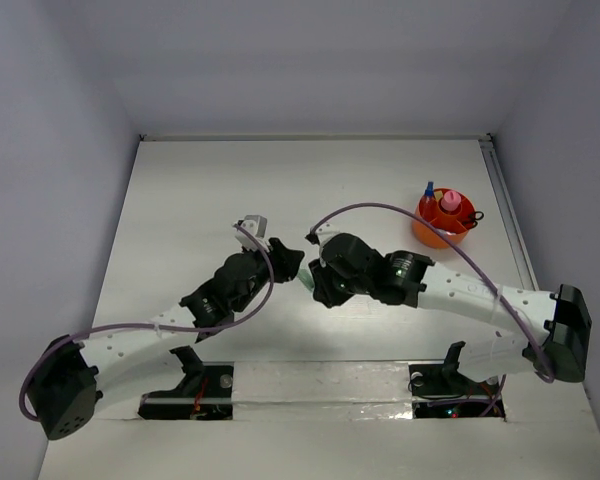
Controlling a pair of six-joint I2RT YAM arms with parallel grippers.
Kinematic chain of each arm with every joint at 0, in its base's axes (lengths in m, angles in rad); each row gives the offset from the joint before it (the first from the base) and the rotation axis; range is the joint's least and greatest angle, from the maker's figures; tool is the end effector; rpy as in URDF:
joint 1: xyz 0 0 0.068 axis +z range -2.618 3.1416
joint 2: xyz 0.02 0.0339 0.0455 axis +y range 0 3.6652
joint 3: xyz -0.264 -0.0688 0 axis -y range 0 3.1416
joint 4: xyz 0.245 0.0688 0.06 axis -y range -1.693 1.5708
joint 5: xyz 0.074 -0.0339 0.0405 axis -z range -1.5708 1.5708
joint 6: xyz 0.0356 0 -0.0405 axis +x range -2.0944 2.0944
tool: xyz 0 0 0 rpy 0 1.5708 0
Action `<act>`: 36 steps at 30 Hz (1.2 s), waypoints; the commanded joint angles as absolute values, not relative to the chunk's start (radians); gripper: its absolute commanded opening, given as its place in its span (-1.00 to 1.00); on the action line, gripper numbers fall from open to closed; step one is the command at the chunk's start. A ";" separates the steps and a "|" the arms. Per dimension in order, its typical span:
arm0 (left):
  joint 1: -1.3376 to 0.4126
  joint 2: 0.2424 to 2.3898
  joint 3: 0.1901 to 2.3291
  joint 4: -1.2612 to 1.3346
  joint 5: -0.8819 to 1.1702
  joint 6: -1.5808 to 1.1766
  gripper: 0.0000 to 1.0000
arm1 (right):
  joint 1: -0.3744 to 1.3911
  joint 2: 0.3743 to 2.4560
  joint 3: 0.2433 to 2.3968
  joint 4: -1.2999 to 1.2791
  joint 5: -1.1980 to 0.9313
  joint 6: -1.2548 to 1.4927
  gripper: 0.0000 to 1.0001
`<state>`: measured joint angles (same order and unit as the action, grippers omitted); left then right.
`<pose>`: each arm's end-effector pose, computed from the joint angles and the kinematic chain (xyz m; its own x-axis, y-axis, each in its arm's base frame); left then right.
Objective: Sort the stationery into containers
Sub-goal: Close the pen cap on the pen.
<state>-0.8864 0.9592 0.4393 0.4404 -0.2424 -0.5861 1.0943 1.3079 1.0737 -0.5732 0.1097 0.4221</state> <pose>0.1451 -0.1643 0.2514 -0.3742 -0.3907 -0.8410 0.4728 0.6998 -0.5355 0.1315 0.2464 0.2909 -0.6499 -0.3713 -0.6631 -0.6383 0.7403 0.2111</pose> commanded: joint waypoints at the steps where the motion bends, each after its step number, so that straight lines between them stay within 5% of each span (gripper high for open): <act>1: -0.868 0.875 0.480 0.408 -0.345 -0.474 -0.20 | 1.105 1.312 1.164 -0.715 0.012 0.377 -1.00; 5: -0.868 0.793 0.471 0.379 -0.333 -0.459 0.04 | 1.054 1.298 1.180 -0.723 0.008 0.353 -1.00; 14: -0.868 0.603 0.312 0.383 -0.193 -0.578 -0.21 | 0.959 1.299 1.209 -0.654 -0.103 0.316 -1.00; 23: -0.868 0.722 0.321 0.570 -0.135 -0.725 0.19 | 0.959 1.309 1.175 -0.600 -0.098 0.318 -1.00; 29: -0.868 0.846 0.331 0.695 -0.092 -0.779 0.16 | 0.959 1.299 1.147 -0.569 -0.115 0.318 -1.00; 36: -0.868 0.911 0.359 0.736 -0.095 -0.767 -0.18 | 0.959 1.321 1.123 -0.569 -0.135 0.321 -1.00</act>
